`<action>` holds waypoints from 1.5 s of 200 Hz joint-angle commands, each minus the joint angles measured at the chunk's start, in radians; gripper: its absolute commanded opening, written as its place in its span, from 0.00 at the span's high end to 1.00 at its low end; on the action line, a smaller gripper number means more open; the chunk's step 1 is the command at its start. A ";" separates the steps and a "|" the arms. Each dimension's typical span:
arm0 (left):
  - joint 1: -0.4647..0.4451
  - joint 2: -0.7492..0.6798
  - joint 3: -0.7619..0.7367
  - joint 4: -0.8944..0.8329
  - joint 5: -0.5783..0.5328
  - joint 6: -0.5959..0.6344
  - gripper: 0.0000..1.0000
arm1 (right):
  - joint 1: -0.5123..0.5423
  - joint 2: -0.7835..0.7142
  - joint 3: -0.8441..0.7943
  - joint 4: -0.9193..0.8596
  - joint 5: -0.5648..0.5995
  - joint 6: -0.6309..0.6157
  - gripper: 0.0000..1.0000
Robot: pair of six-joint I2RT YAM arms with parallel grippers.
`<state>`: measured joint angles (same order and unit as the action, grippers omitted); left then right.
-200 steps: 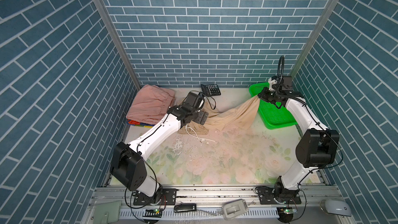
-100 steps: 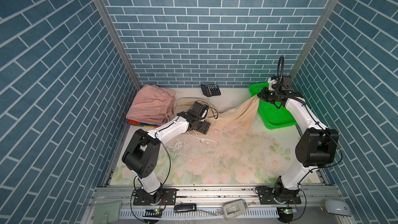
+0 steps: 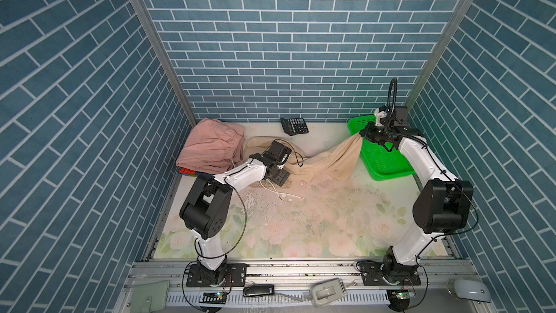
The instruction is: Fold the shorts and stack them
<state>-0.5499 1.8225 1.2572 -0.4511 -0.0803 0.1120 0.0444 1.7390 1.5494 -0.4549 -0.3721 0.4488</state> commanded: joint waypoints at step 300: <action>0.140 -0.254 0.521 -0.273 -0.351 0.292 1.00 | -0.144 0.019 0.411 -0.105 -0.095 0.111 1.00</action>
<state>-0.4881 1.6196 1.6985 -0.6979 -0.3115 0.3527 -0.0677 1.7458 1.8374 -0.5205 -0.4633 0.5129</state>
